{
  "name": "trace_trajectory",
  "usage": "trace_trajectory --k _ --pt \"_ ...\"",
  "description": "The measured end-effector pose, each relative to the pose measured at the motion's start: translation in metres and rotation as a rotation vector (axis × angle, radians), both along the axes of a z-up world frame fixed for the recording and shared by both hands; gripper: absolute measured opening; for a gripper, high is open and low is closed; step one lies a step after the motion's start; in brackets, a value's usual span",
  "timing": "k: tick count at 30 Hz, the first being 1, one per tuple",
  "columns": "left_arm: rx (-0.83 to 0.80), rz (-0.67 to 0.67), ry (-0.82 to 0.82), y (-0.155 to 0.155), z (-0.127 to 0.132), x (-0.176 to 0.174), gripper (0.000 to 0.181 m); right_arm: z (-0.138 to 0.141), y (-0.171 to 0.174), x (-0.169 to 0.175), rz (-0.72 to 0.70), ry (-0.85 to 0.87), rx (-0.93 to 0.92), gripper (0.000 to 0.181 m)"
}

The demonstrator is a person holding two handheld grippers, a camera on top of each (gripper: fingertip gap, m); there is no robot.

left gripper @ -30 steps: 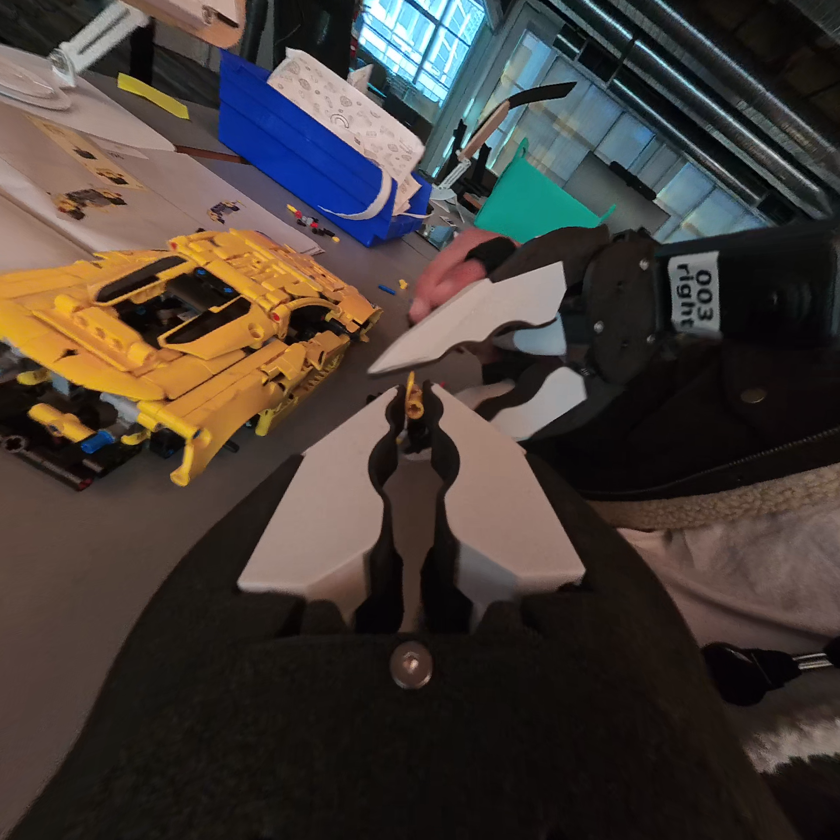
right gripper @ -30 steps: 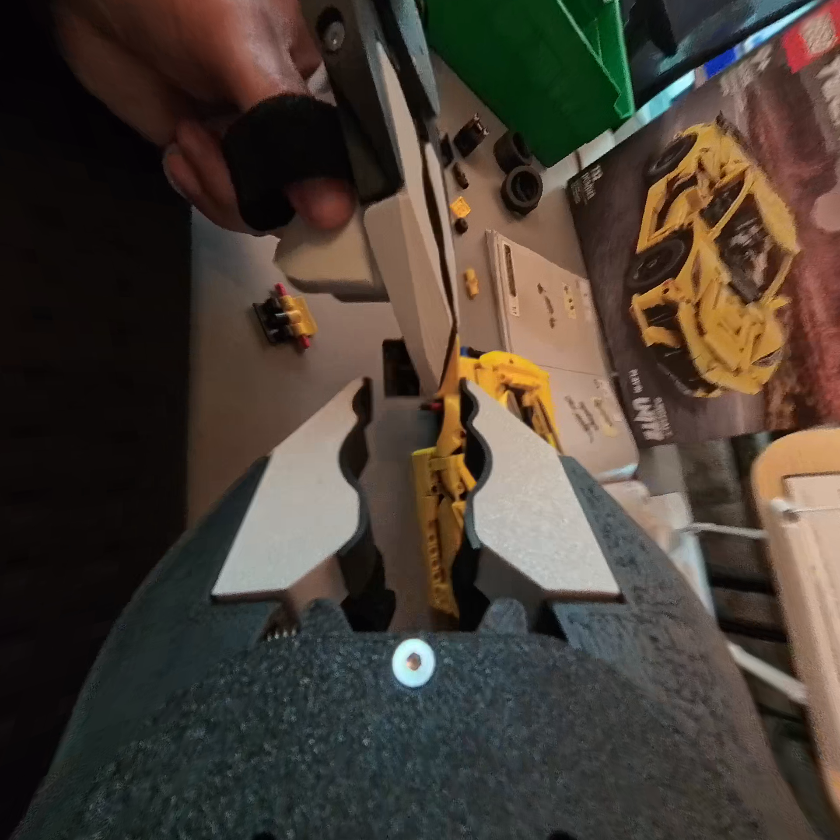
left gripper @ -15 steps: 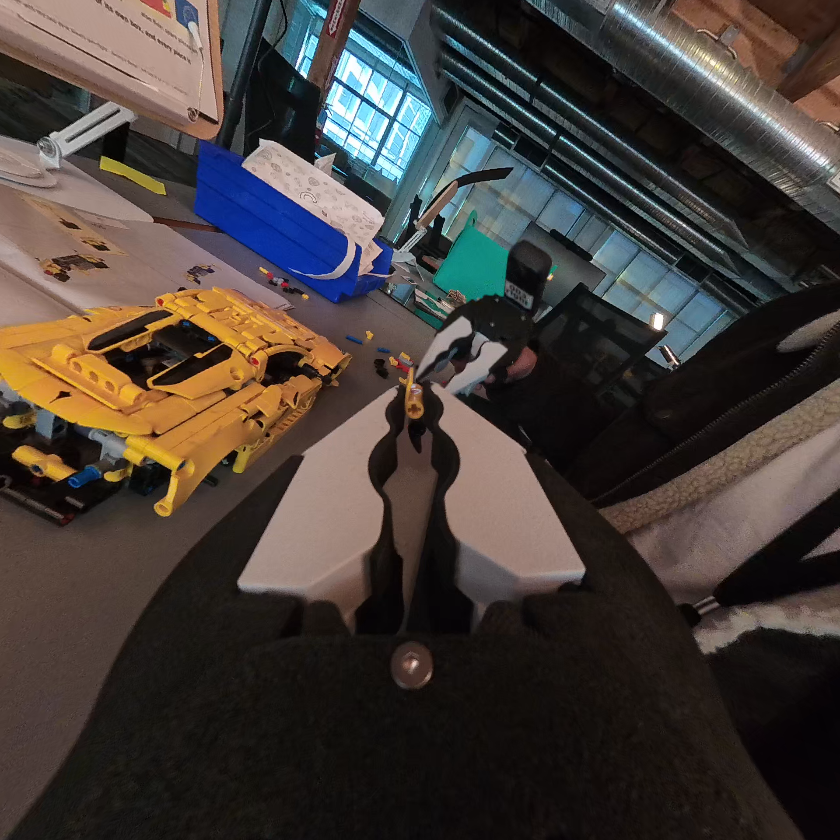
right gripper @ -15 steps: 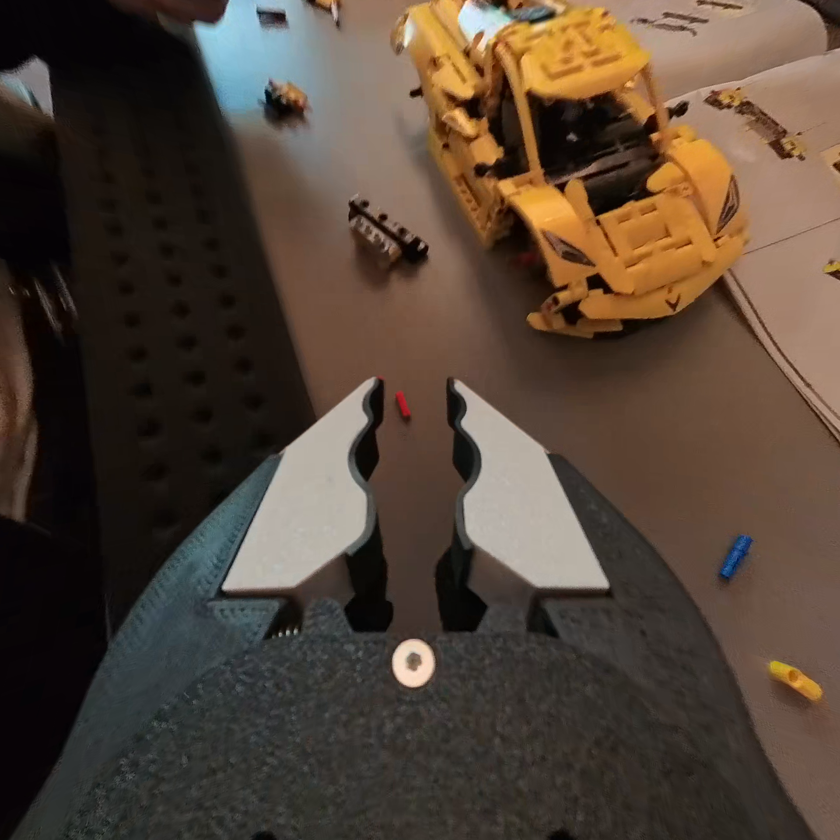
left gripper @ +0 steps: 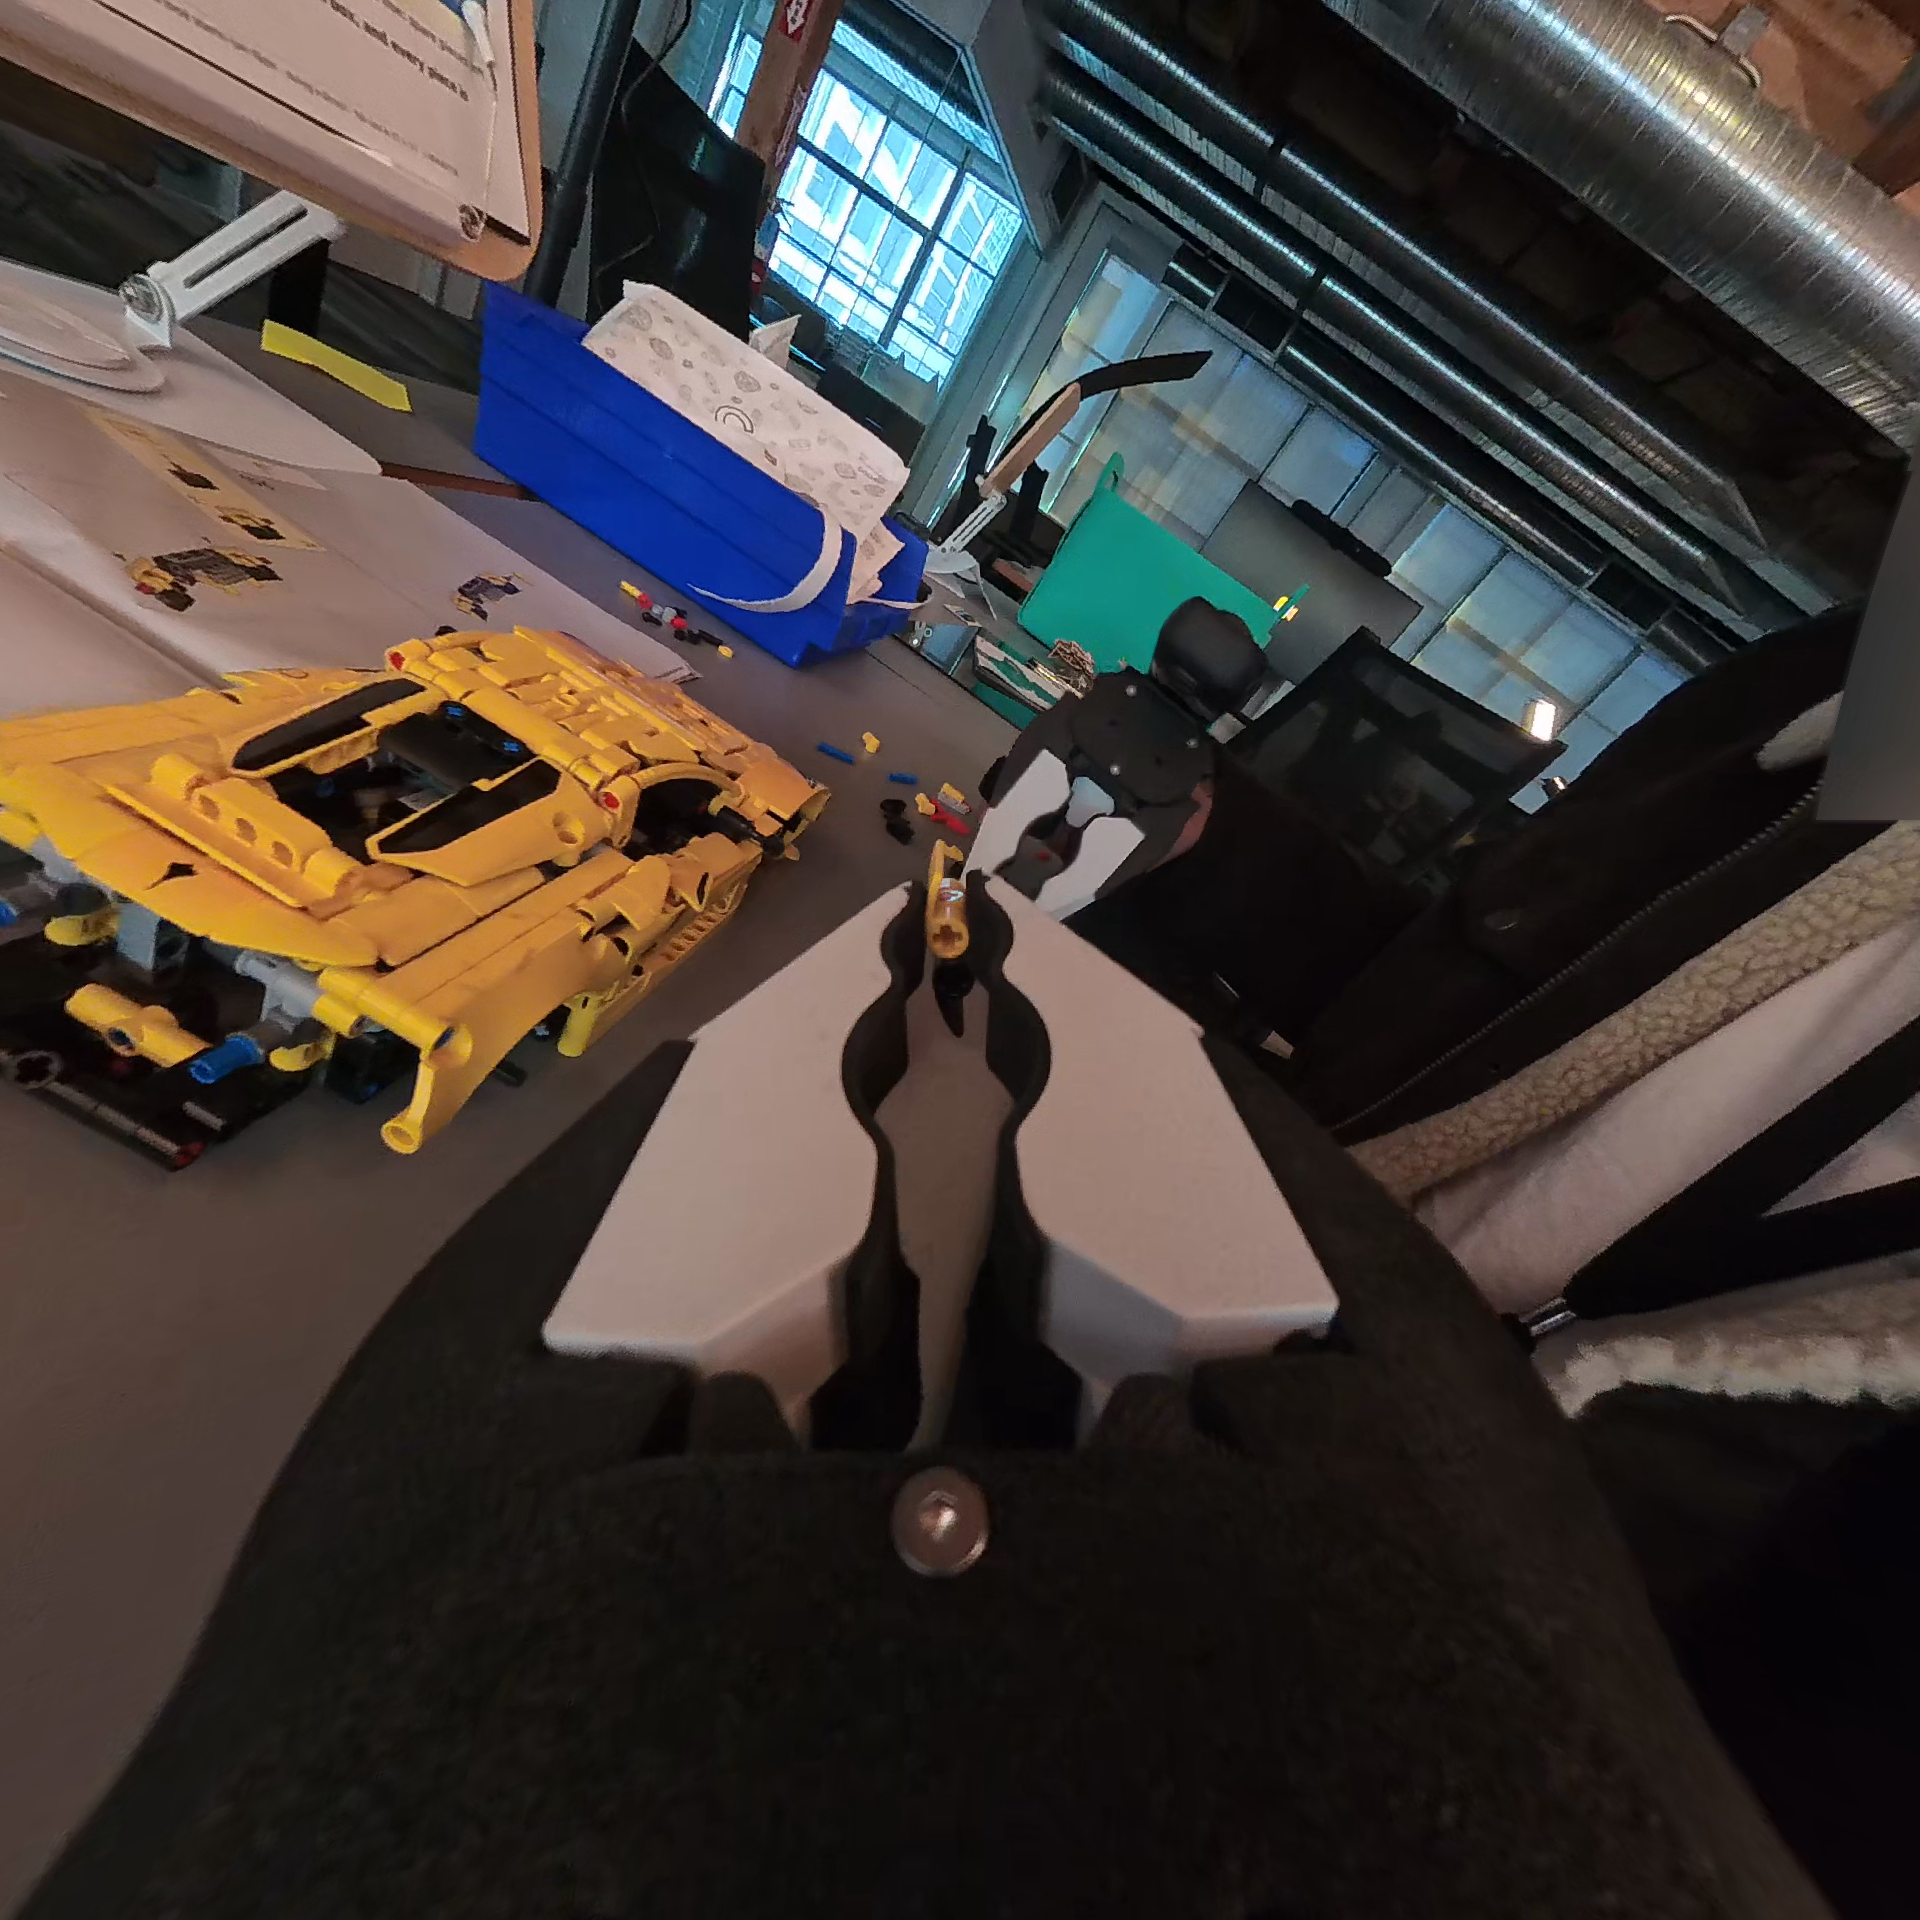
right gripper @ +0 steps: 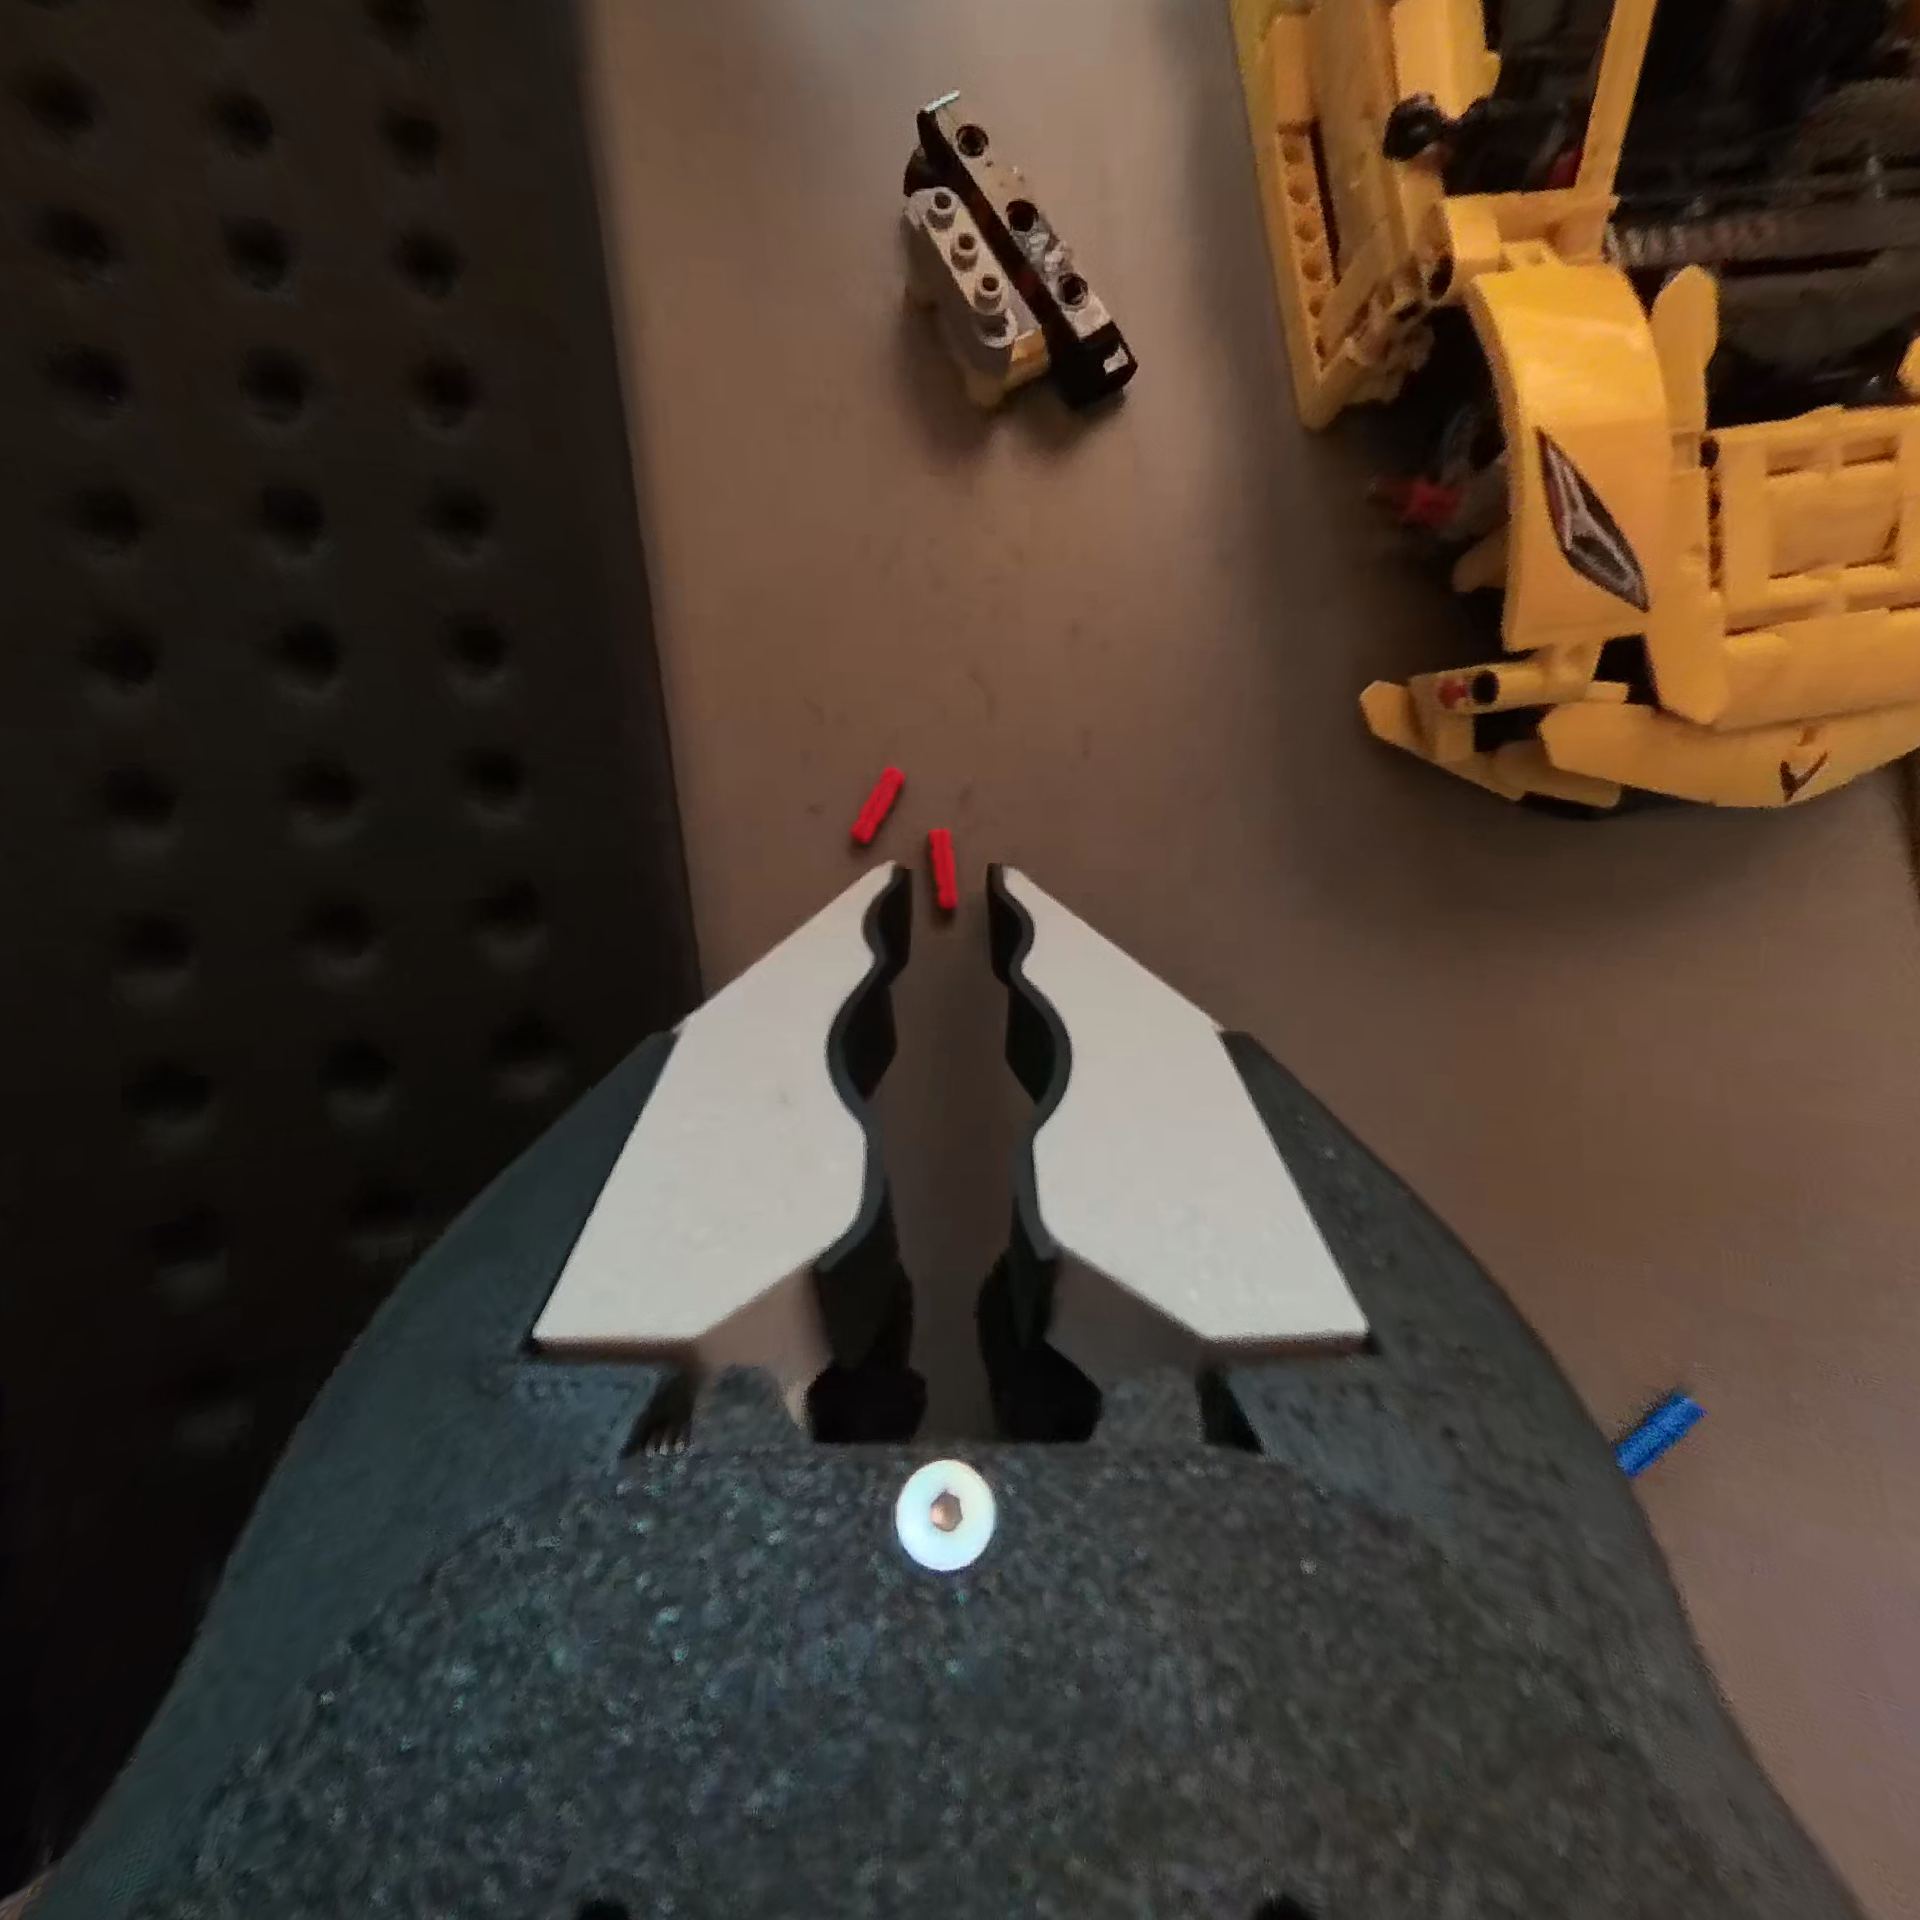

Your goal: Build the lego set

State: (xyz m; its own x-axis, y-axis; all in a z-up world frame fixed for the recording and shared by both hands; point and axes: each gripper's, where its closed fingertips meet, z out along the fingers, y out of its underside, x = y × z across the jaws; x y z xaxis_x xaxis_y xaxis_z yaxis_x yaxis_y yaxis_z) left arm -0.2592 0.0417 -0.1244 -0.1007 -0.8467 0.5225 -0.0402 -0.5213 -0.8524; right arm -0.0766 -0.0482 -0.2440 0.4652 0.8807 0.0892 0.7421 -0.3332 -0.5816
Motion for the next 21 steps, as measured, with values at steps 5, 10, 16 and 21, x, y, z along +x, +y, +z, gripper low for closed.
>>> trace_trajectory --k 5,10,16,21 --pt "0.013 -0.032 0.018 -0.007 -0.002 0.005 0.006 -0.002 0.003 -0.003 -0.003 0.005 0.071 0.003" --pt "0.081 -0.008 0.099 -0.014 -0.010 0.026 0.006 0.047 0.026 -0.039 -0.059 0.316 0.105 0.003" --pt "0.113 0.121 0.132 -0.013 -0.013 0.053 0.006 0.103 0.062 -0.122 -0.108 0.746 0.077 0.003" --pt "0.221 0.224 0.180 -0.002 -0.015 0.049 0.006 0.102 0.074 -0.139 -0.201 0.802 0.069 0.003"
